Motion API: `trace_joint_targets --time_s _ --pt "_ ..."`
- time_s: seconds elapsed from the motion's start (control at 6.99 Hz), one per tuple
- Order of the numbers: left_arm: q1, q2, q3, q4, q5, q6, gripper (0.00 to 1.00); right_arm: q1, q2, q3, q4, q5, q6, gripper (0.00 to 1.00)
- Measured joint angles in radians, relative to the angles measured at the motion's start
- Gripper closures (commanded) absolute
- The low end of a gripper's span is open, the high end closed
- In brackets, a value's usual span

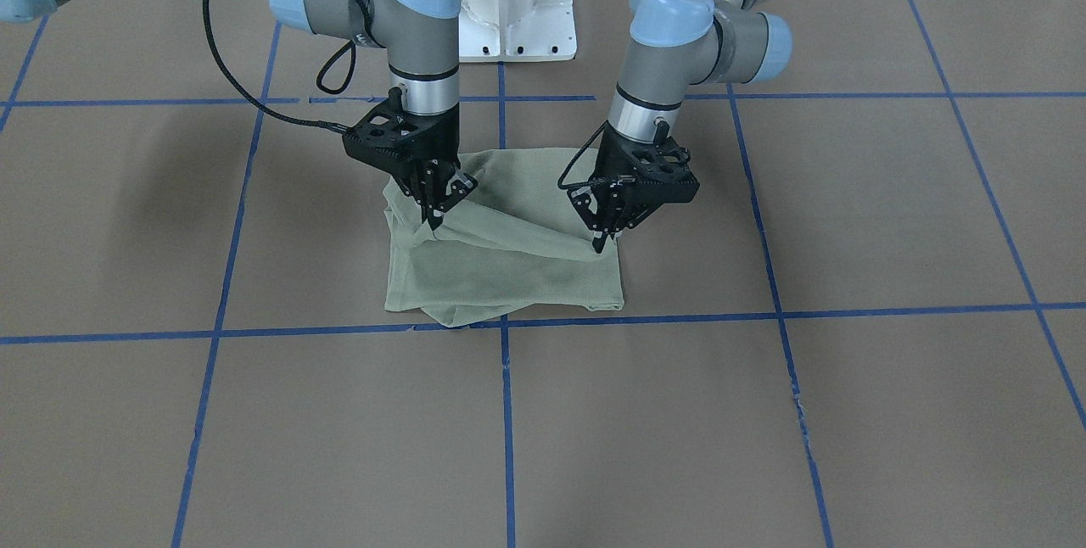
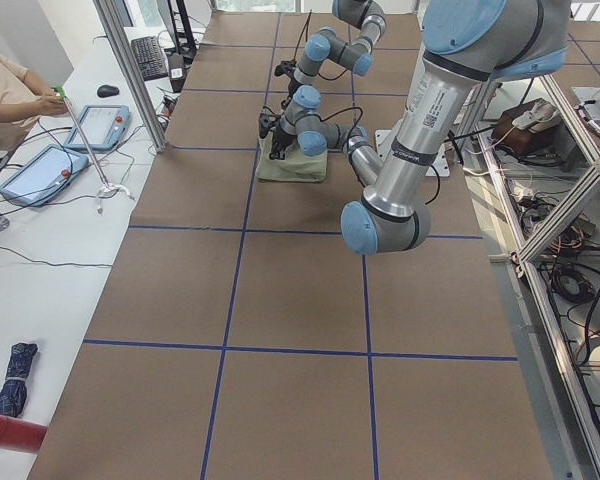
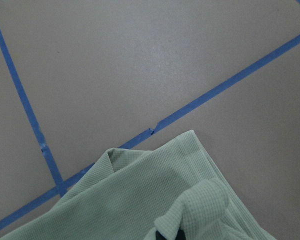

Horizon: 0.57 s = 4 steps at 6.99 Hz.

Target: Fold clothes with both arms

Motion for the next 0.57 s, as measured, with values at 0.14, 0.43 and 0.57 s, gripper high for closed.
trace_joint_targets --time_s 0.14,0.43,0.57 --pt "0.0 -0.004 0.025 -0.026 0.006 0.0 1.0 0.005 0.017 -0.024 0.001 0.002 -0.004 1.0" --pt "0.0 -0.007 0.045 -0.053 0.008 0.002 1.0 0.007 0.038 -0.097 0.033 0.002 -0.011 0.47" --pt "0.0 -0.007 0.046 -0.056 0.008 0.002 0.44 0.01 0.041 -0.139 0.087 0.001 -0.023 0.0"
